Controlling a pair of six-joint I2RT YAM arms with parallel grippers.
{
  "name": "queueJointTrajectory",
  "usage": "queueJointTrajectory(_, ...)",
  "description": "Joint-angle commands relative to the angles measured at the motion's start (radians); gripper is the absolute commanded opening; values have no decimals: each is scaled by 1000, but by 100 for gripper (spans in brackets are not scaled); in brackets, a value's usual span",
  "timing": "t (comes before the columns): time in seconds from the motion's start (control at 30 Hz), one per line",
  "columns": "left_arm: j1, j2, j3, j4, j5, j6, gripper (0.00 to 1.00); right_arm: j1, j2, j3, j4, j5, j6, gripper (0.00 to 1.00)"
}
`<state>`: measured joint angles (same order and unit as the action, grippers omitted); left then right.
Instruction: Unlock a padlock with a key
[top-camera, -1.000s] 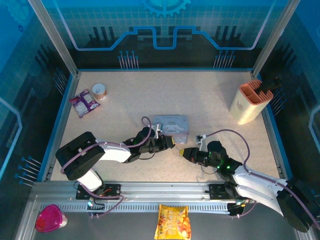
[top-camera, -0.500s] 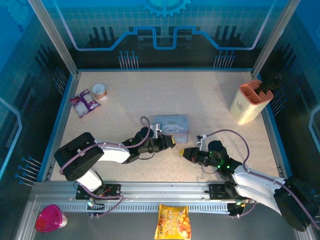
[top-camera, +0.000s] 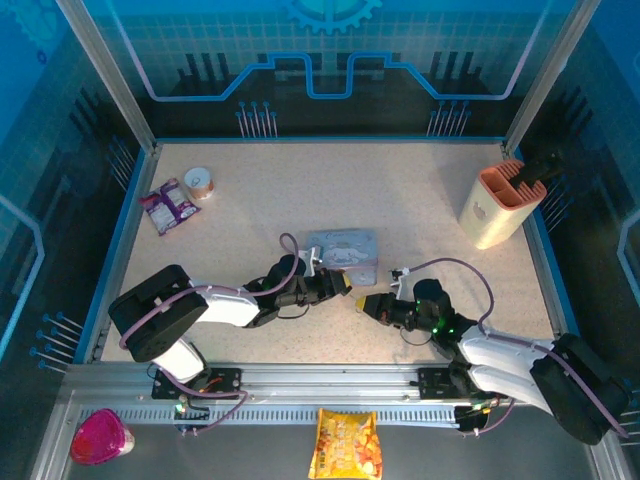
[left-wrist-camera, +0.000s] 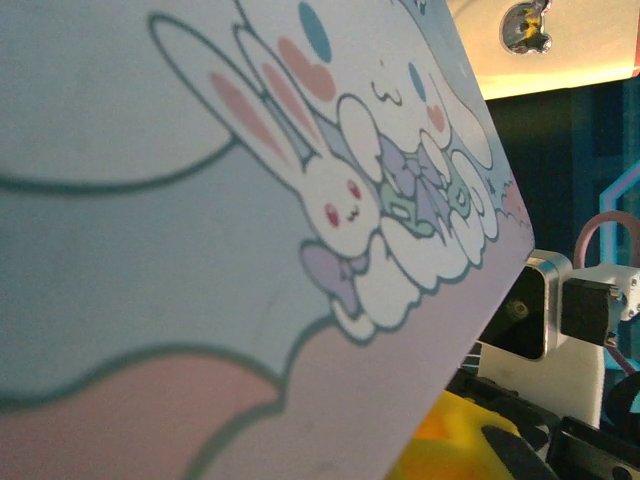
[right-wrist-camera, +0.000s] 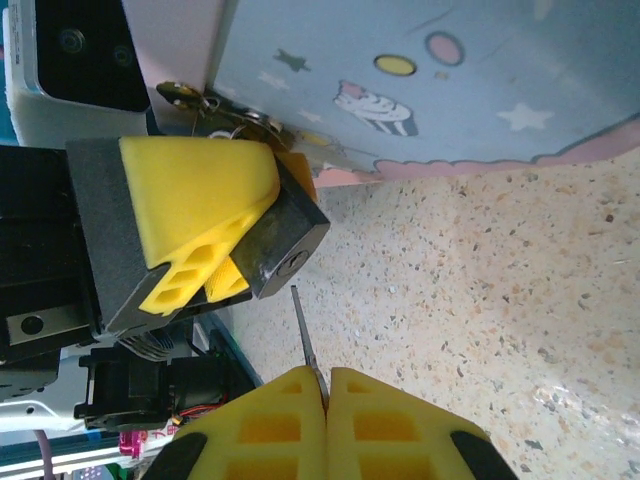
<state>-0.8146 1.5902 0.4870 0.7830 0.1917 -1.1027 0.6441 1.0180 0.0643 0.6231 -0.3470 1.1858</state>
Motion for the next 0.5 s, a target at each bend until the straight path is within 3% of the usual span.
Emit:
queueJointTrajectory(0.0, 8, -7, -9, 136, 48, -35, 0, -21, 13, -3, 63, -26, 4, 0)
queueJointTrajectory(0.47, 8, 1, -16, 177, 58, -45, 0, -46, 25, -13, 115, -46, 14, 0)
